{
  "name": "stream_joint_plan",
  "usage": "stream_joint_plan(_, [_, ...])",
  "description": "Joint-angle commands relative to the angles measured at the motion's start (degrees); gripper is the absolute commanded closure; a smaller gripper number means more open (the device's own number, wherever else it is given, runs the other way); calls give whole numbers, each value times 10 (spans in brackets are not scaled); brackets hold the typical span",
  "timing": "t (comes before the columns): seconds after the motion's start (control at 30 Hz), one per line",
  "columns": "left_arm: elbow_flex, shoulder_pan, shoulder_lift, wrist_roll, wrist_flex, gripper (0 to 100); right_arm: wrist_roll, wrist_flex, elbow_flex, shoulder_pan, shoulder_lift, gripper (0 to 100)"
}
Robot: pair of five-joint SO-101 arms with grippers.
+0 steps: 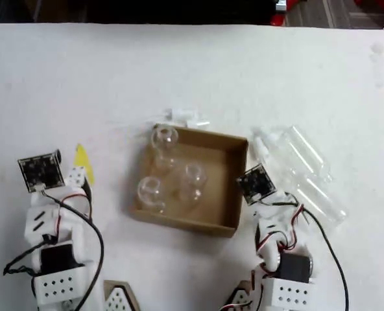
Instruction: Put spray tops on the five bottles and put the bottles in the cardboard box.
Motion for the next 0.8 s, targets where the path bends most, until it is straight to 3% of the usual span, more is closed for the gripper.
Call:
stream_joint_plan(0.0, [-3, 3, -7, -4, -11, 843, 10, -16, -1, 7, -4, 930])
stream_joint_plan(0.27, [-1, 7, -7, -4, -11, 845, 2, -23, -58, 36, -3, 932])
stream_joint_plan(0.4, [4, 9, -7, -34, -11, 845, -79, -6, -172, 96, 0, 929])
stream_joint_plan(0.53, [4, 9, -7, -45, -11, 846, -74, -4, -227, 101, 18, 928])
stream_joint_plan(0.77, [4, 10, -7, -45, -11, 846, -58, 64, -373, 87, 293, 928])
